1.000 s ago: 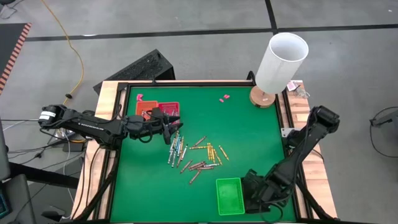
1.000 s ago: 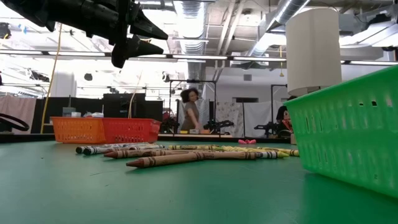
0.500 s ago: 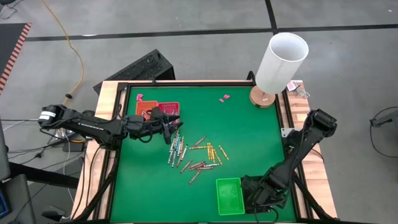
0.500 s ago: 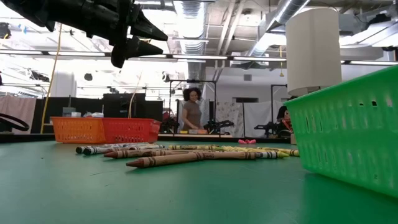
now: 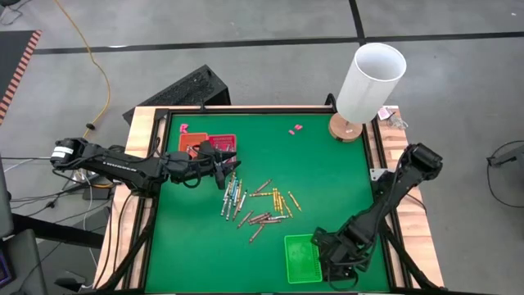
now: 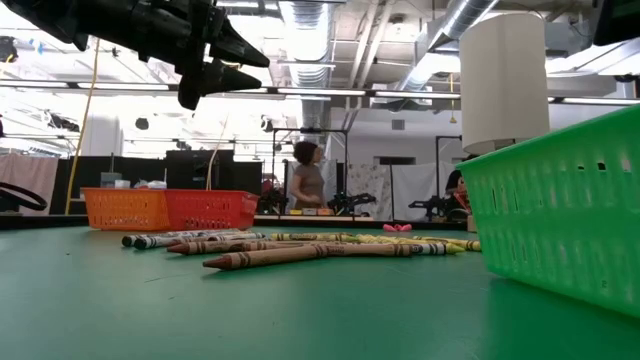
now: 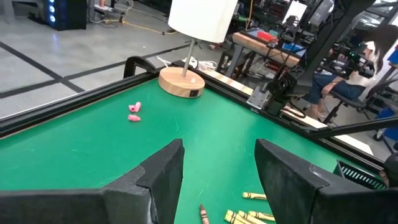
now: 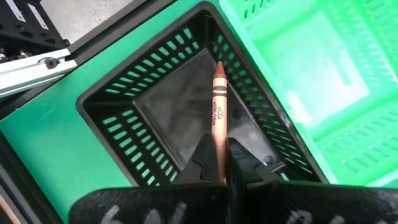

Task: Sort crayons
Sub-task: Put the brown crayon into the black bin

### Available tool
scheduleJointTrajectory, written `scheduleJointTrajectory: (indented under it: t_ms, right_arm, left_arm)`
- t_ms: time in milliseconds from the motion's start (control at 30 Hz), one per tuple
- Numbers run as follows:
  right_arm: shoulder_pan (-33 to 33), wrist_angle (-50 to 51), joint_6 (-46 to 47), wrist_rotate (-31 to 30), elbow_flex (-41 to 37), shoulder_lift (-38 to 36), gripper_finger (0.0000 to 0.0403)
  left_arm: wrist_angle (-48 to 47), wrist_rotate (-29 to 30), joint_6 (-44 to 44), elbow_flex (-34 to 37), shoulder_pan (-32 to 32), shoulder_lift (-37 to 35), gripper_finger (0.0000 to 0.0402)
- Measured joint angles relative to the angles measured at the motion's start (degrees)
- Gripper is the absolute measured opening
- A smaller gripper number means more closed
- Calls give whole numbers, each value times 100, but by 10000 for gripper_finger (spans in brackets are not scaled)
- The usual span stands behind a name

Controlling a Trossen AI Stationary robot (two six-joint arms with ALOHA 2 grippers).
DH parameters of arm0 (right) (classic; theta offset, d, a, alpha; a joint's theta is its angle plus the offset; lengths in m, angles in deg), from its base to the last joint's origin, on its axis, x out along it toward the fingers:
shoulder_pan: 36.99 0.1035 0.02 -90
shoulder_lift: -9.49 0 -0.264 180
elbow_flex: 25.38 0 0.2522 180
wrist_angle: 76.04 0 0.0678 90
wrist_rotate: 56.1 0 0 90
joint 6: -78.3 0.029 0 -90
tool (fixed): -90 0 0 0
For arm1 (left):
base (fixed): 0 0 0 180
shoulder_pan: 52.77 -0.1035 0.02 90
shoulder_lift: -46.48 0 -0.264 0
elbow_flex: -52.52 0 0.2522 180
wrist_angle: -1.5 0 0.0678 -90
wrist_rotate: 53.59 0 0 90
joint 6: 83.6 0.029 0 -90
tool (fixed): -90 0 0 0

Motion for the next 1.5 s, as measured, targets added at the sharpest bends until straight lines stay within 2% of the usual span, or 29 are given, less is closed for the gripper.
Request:
scheduleJointTrajectory:
  t_ms: [300, 567, 767, 900, 1100, 1500]
  right_arm:
    - [-9, 9, 195, -14, 0, 0, 12]
    - [-7, 22, 354, -15, 0, 0, 73]
    - [-7, 19, 359, -17, 0, 0, 101]
    - [-7, 19, 471, -337, 0, -4, 102]
    - [-260, 61, 1231, -901, 0, -161, 101]
    - [-980, 151, 2308, -917, 0, -721, 101]
  left_arm:
    - [-2, 0, -2, 0, 0, 0, 187]
    - [0, 0, -2, 0, 0, 0, 187]
    - [0, 0, -23, 0, 0, 0, 187]
    - [0, 0, -54, 0, 0, 0, 187]
    - [0, -8, -59, 0, 0, 0, 187]
    - [-466, -459, -56, 0, 0, 0, 187]
